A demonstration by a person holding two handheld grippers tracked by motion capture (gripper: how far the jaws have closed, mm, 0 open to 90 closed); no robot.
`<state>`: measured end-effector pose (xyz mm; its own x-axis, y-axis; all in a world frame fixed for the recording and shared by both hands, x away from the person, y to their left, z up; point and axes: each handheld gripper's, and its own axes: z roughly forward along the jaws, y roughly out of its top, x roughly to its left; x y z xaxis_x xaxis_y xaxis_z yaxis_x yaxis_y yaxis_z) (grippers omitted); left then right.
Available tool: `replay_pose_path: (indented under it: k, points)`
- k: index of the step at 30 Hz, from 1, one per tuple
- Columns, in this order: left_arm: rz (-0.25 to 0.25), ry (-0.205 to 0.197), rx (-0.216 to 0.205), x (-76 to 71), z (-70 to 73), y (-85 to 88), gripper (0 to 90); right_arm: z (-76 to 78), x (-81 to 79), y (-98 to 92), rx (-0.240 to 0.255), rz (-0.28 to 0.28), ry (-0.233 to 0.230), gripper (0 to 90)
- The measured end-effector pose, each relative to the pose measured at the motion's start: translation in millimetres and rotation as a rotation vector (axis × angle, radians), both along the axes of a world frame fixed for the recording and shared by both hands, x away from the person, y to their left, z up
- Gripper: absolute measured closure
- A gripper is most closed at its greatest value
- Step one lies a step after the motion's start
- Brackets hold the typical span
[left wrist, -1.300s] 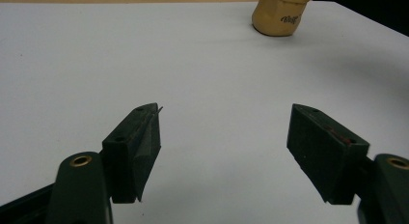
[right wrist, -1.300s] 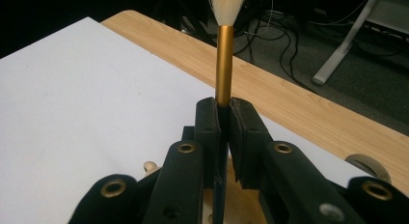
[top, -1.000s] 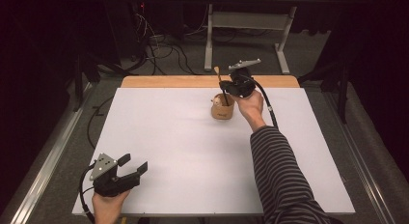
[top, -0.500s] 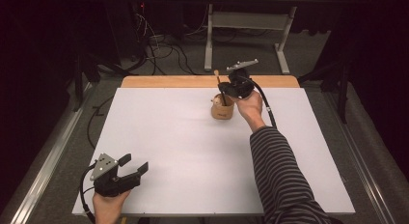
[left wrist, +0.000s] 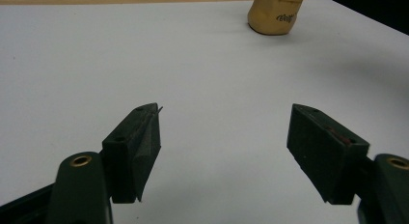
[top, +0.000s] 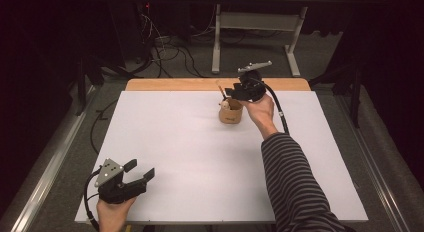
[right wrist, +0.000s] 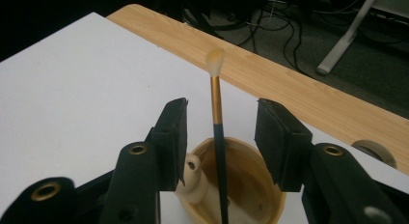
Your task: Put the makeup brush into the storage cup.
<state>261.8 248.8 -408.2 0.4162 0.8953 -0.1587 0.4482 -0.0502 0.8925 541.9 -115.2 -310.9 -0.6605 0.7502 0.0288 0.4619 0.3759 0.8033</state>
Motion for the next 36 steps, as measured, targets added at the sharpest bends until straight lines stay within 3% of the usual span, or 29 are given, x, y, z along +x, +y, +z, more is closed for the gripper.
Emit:
replay_pose_path:
  k: [23,36]
  points:
    - [-0.009,0.007,0.009,2.0,-0.9,-3.3,28.4,8.6,-19.2,-1.8,0.016,0.024,-0.002,50.9]
    - [-0.022,0.007,0.012,5.1,-0.8,-5.2,28.4,15.1,-31.1,1.5,-0.009,0.058,-0.018,50.7]
